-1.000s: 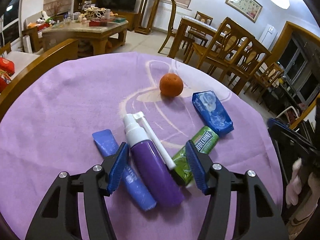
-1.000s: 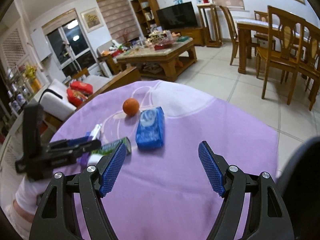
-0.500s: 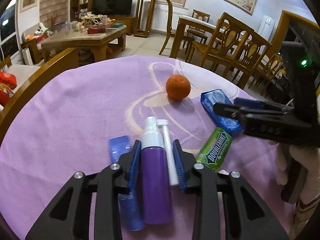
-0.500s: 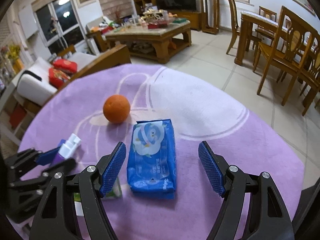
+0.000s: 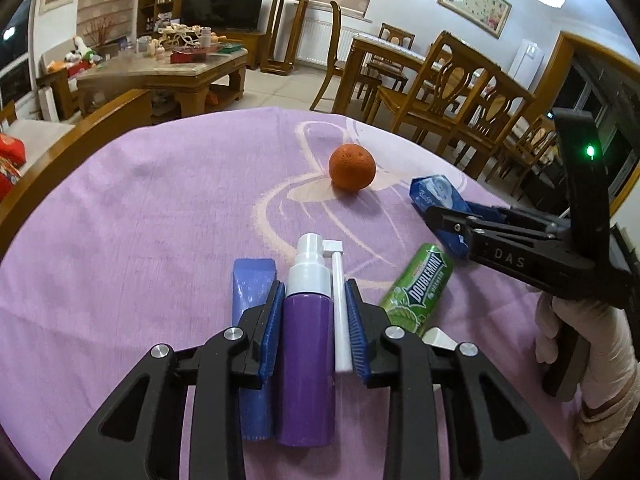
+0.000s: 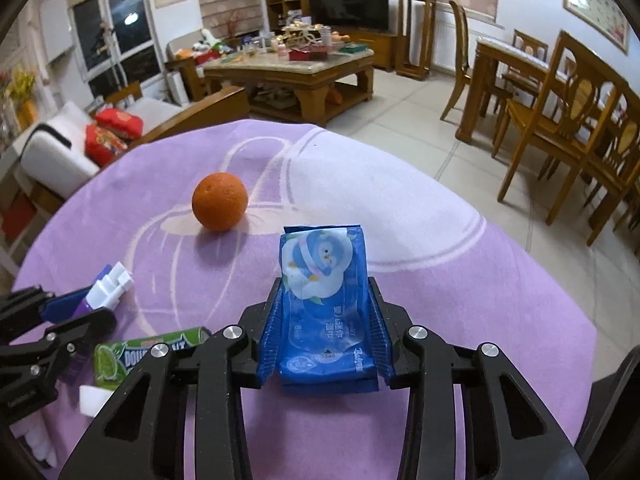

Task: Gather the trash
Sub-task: 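Carry the spray bottle and wipe pack over the bin and release both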

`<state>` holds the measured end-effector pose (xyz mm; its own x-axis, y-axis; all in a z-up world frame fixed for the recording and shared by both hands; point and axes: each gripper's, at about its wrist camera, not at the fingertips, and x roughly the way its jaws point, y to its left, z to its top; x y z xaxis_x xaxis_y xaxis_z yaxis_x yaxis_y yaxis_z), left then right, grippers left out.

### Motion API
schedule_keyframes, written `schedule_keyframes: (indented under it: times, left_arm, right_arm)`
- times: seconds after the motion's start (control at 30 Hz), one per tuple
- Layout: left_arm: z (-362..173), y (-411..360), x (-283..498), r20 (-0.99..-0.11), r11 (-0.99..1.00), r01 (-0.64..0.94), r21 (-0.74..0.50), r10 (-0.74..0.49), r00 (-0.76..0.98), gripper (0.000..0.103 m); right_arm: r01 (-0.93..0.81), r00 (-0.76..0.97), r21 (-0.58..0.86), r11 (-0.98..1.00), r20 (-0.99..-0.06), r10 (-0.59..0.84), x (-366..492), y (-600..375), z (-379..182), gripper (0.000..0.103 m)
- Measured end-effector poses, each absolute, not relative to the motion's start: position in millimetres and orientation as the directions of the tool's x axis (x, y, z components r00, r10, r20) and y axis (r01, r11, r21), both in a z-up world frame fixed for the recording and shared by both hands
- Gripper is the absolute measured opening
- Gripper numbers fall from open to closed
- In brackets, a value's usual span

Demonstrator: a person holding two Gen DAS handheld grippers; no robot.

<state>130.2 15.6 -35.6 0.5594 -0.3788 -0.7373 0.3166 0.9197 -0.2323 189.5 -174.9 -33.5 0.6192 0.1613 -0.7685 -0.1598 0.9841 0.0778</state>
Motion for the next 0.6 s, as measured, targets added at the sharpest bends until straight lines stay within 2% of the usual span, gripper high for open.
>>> schedule_keyframes:
  times: [0.3,0.6]
  left_arm:
    - [-16.1,37.1,100.2,-0.65,0.889,0.347,-0.298,-0.455,0.609,0.031]
    - [14.5,21.8,58.4,-0.584,0.866,0.408,-0.287,-0.496,0.642,0.031]
  right_arm:
    - [-0.188,0.695,0.229,0.955,-0.656,0.294,117.1,-204.4,-0.8,0.037]
    - [-0.236,0.749,0.336,0.912,-0.535,0.391,21.3,-236.9,32.5,0.037]
